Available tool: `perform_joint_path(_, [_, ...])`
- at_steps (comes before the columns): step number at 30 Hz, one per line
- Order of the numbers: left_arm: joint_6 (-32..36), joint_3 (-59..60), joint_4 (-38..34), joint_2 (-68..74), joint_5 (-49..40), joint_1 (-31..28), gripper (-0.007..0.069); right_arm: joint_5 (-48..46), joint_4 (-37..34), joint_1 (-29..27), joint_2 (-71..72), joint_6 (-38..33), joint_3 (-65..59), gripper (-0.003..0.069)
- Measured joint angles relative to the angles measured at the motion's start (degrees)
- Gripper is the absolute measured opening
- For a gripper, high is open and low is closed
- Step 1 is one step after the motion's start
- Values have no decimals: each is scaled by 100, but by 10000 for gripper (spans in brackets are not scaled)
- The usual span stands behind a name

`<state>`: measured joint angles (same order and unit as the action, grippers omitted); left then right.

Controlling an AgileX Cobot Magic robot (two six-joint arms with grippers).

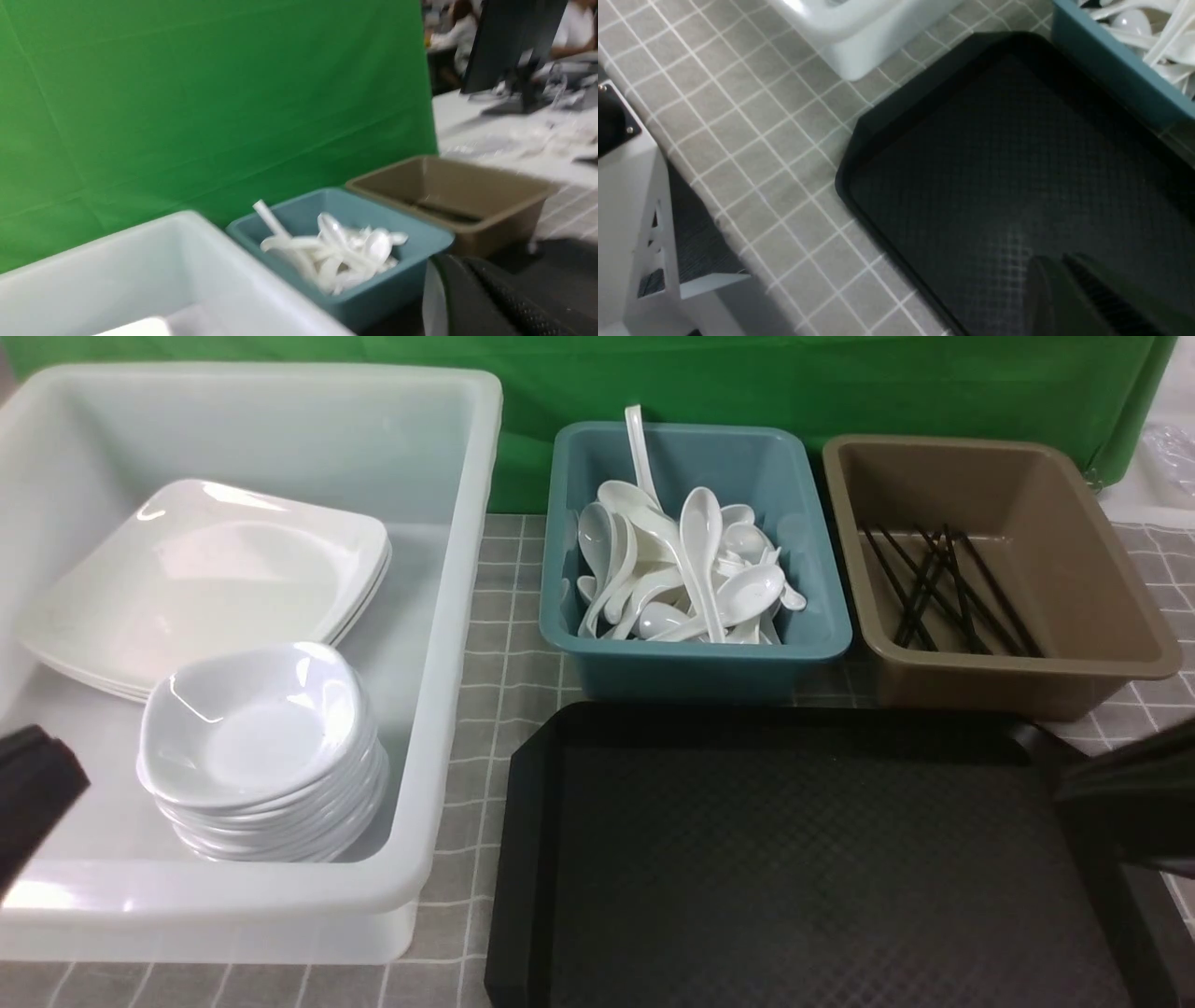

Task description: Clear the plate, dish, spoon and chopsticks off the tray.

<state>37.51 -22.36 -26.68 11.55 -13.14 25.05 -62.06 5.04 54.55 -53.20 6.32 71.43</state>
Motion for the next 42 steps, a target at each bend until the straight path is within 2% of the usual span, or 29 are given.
perform_joint_path(6, [4,293,463,-1,-149,0,9,61,-8,-35,123,5,-86,95])
perform_joint_path(10, [4,327,516,-1,-460,0,9,277,-314,-548,242,11,-184,106])
perform_joint_path(12, [4,327,521,1,-605,0,9,512,-376,-985,405,-27,-370,100])
perform_joint_path(14, [4,327,540,5,-726,0,9,1161,-504,-1699,845,-413,-950,44])
perform_joint_path(17, [4,327,540,5,-781,0,9,2698,-779,-2867,1855,-1253,-2480,18])
perform_joint_path(18, [4,327,540,5,-787,0,9,2801,-779,-2867,1923,-1299,-2594,18])
perform_joint_path(20, [4,327,540,5,-787,0,9,3847,-1013,-3693,2734,-1608,-4010,18])
perform_joint_path(21, [4,327,543,5,-787,0,9,3992,-1033,-3759,2811,-1641,-4124,18])
perform_joint_path(22, [4,327,543,5,-792,0,9,4423,-1154,-4316,3517,-1697,-4984,18])
perform_joint_path(27, [12,327,543,5,-807,0,9,4763,-1340,-5203,4910,-1768,-6668,18])
perform_joint_path(32, [12,327,548,5,-818,0,9,4799,-1402,-5325,5291,-1768,-7172,18])
perform_joint_path(42, [12,327,584,5,-823,0,9,4788,-1438,-5324,5311,-1770,-7176,18])
